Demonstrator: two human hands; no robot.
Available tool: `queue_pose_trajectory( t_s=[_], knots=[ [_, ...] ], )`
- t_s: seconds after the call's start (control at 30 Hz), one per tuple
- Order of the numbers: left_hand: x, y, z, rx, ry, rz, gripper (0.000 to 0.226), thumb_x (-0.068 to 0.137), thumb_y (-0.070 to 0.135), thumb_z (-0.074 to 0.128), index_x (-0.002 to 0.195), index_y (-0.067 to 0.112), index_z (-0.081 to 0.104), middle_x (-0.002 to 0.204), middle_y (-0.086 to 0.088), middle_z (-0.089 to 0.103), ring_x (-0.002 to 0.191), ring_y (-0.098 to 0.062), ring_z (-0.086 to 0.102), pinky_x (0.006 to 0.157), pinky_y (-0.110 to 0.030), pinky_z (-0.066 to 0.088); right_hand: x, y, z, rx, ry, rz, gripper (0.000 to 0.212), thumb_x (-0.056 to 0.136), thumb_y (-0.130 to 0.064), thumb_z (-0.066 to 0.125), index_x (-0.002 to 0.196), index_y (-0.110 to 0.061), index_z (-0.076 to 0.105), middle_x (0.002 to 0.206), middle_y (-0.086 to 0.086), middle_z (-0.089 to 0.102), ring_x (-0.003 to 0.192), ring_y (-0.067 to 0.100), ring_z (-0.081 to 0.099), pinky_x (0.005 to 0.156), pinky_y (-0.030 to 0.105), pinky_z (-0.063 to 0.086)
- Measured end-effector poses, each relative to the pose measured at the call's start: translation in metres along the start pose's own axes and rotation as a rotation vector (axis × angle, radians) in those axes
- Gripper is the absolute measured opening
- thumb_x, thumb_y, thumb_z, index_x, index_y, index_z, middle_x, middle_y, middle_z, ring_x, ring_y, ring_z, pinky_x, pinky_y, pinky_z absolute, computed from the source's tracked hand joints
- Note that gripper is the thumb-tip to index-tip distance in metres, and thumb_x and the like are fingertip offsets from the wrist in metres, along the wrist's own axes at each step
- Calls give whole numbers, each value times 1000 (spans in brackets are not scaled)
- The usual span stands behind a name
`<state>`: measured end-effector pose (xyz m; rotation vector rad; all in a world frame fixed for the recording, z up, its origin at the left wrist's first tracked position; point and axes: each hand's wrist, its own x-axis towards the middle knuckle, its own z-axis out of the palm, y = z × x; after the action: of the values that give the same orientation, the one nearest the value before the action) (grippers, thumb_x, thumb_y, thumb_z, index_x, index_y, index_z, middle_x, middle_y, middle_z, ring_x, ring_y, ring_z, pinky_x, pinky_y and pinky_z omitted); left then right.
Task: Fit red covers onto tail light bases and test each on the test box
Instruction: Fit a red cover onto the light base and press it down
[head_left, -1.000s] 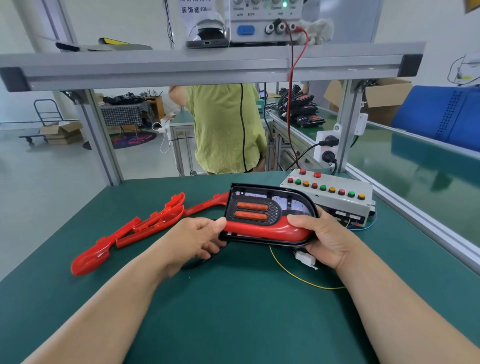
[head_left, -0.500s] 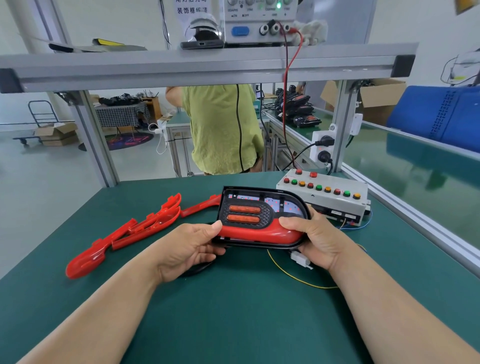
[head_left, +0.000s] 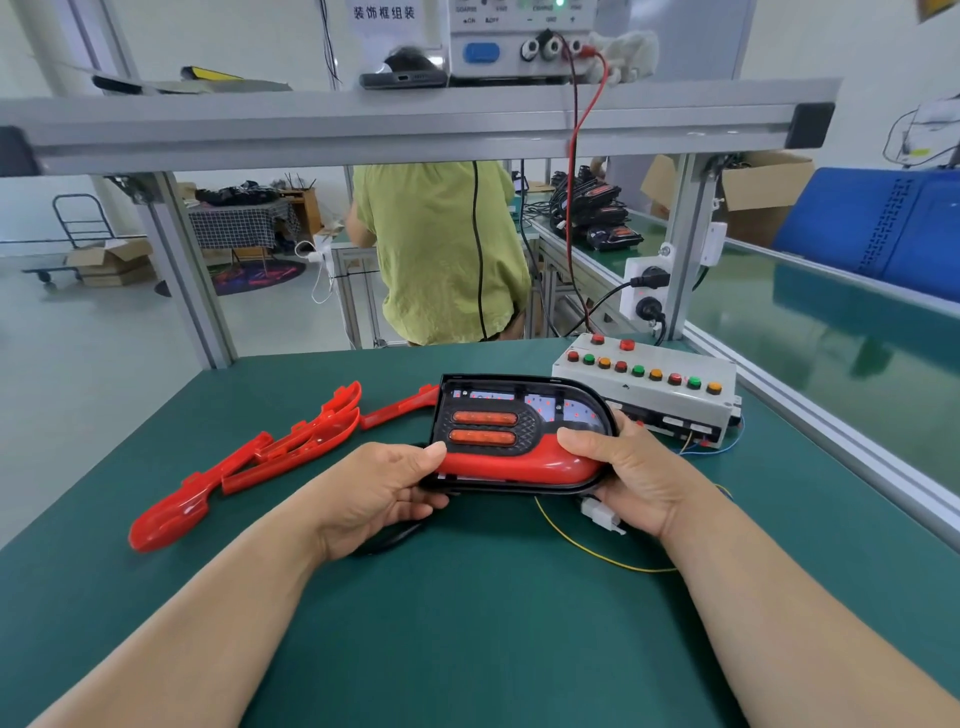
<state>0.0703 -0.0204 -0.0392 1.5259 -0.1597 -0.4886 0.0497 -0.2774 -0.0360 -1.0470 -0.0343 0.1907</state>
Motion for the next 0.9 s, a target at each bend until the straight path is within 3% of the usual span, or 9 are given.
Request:
queue_pose_trajectory(
  t_s=[0.07, 0.4, 0.57, 0.73, 0.77, 0.83, 0.9],
  knots=[
    [0, -1, -2, -33, -7, -5, 48, 69, 44, 72, 100, 8, 77, 99, -5, 74, 73, -13, 67, 64, -18, 56, -2, 0, 1, 12, -20, 3, 43, 70, 5, 66, 110, -9, 63, 108, 21, 67, 64, 26, 71, 37, 23, 49],
    [0, 0, -3, -52, -15, -30, 38, 75, 31, 70, 101, 5, 74, 99, -9, 73, 75, -14, 68, 67, -19, 57, 0, 2, -3, -39, -59, -29, 58, 71, 9, 66, 126, -6, 58, 114, 23, 67, 75, 28, 73, 46, 26, 55],
    [-1, 1, -4, -60, -20, -39, 36, 76, 26, 69, 104, 4, 72, 101, -11, 73, 77, -15, 67, 69, -19, 58, 2, 3, -4, -30, -88, -38, 58, 73, 12, 64, 128, -5, 56, 109, 22, 68, 71, 28, 72, 43, 26, 54],
    [1, 1, -1, 1, -7, -30, 37, 84, 28, 65, 110, 1, 70, 103, -9, 73, 77, -12, 65, 69, -17, 56, 4, 3, -5, -65, -49, -44, 67, 68, 8, 67, 133, -4, 53, 124, 25, 64, 98, 33, 68, 79, 44, 61],
    [1, 0, 0, 23, 0, -26, 34, 89, 26, 63, 111, 1, 70, 102, -8, 73, 76, -11, 65, 69, -17, 56, 3, 3, -4, -63, -49, -43, 69, 68, 9, 67, 135, -2, 51, 126, 26, 62, 95, 33, 68, 76, 43, 62],
    [2, -2, 0, 75, 22, -16, 30, 97, 23, 58, 112, -1, 69, 100, -6, 72, 75, -9, 64, 69, -17, 55, 2, 3, -1, -54, -46, -36, 71, 69, 10, 66, 136, -1, 48, 124, 28, 61, 79, 30, 71, 55, 35, 60],
    [3, -3, 1, 109, 40, -7, 28, 99, 22, 56, 109, -1, 69, 97, -5, 71, 75, -9, 63, 69, -18, 54, 2, 3, -1, -61, -30, -35, 73, 68, 9, 67, 137, -2, 47, 126, 28, 60, 82, 32, 69, 54, 32, 58]
  ],
)
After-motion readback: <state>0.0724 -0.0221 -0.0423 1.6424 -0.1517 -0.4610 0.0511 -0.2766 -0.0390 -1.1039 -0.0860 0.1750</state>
